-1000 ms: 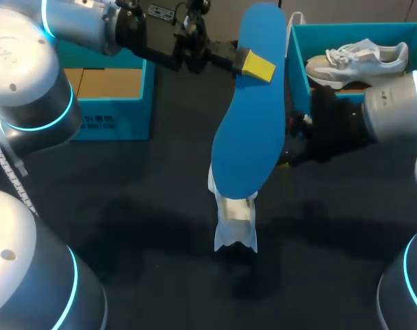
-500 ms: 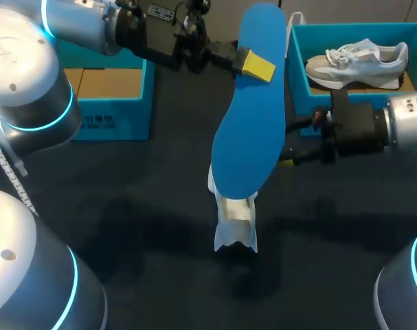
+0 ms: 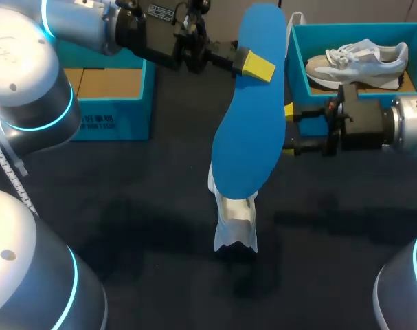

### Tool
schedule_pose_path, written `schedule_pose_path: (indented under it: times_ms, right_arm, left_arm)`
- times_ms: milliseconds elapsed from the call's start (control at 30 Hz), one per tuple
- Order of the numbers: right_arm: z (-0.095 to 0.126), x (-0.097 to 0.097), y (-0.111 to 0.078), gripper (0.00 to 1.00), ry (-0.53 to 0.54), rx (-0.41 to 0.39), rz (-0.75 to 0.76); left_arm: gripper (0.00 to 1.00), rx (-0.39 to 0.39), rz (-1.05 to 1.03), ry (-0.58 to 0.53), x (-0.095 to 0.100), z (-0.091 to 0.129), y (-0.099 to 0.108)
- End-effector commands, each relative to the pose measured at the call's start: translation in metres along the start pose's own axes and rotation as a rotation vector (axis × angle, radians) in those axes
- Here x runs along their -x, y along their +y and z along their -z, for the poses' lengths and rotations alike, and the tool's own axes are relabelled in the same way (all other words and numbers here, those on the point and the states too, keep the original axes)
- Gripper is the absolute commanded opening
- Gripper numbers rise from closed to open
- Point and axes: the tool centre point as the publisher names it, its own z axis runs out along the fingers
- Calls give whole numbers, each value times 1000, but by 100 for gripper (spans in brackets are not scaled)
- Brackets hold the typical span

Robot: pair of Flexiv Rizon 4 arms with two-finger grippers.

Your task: Take the shoe out of the shoebox, open the shoe tongue, remove and reinsert the insole, then place the shoe into the shoebox

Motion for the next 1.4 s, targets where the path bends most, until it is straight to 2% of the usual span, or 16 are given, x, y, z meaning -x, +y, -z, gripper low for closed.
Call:
schedule_pose_path:
  times_ms: [33,300,333,500,633,700,800,967,1067,1167,1400]
  right_arm:
    - [-1,0,-5,100,-3,11,-2]
    - [-1,0,-5,100,-3,11,-2]
    - [-1,0,-5,100,-3,11,-2]
    - [-1,0,-5,100,-3,11,-2]
    - [-1,0,-5,100,-3,11,-2]
    - [-1,0,-5,100,-3,11,-2]
    - [-1,0,-5,100,-3,11,-2]
    - [-1,0,-5,100,-3,11,-2]
    - [-1,0,-5,100,-3,11,-2]
    - [-1,0,-5,100,-3,11,-2]
    - [-1,0,-5,100,-3,11,-2]
  left_arm:
    - [0,1,0,-2,0,-1,0]
    - [0,1,0,-2,0,-1,0]
    - [0,66,-88,-42,1,0,5]
    - [0,124,-315,-67,1,7,11]
    - [0,146,-468,-115,8,13,14]
    - [0,131,-547,-127,11,14,15]
    - [0,168,-747,-210,20,13,22]
    - [0,118,-1009,-308,34,9,33]
    - [0,24,-1136,-362,43,8,35]
    - [0,-35,-1171,-373,54,7,34]
    - [0,-31,-1155,-370,57,6,34]
